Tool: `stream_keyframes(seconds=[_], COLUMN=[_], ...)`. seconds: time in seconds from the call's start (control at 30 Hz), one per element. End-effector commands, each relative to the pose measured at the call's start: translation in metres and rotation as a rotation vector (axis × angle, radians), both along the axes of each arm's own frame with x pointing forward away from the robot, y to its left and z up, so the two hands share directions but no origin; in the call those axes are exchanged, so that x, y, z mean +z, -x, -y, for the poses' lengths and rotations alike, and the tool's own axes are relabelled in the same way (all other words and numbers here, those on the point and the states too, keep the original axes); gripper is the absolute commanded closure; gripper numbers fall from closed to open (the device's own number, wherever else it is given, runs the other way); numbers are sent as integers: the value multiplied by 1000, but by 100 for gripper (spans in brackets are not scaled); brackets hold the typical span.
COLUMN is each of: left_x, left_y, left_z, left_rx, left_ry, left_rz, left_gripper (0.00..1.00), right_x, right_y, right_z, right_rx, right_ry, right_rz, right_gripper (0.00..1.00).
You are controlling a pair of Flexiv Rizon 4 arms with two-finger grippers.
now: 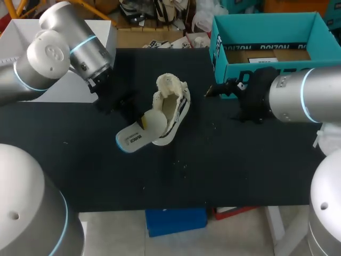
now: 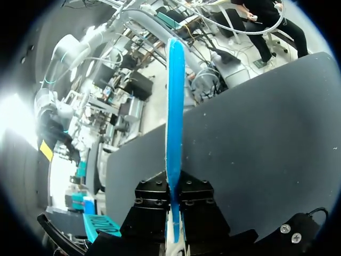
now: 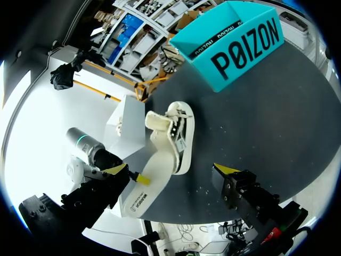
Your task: Take the shoe out of the shoebox, open the shoe tongue, remove and reinsert the insole, then place the shoe into the shoebox
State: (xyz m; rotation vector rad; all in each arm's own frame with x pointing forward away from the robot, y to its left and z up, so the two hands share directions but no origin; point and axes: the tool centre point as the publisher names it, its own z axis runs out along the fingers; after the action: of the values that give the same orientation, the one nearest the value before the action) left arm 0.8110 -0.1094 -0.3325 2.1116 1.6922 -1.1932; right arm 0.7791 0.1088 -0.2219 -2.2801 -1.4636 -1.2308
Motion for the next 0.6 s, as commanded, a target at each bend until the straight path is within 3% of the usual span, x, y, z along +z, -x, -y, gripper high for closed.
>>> stream_keyframes(seconds=[0.03, 0.6], left_x=[-7, -27], left_y=[-14, -57], left_z=[10, 35], left_rx=[-28, -30], left_ry=[-5, -18], left_rz=[-23, -28], left_gripper=[100, 100], right_x=[1, 1], right_y=[1, 1], right_z=[-1, -1], right_rx=[-2, -2], right_ry=[2, 2], right_rz=[-1, -1], right_gripper=[0, 0])
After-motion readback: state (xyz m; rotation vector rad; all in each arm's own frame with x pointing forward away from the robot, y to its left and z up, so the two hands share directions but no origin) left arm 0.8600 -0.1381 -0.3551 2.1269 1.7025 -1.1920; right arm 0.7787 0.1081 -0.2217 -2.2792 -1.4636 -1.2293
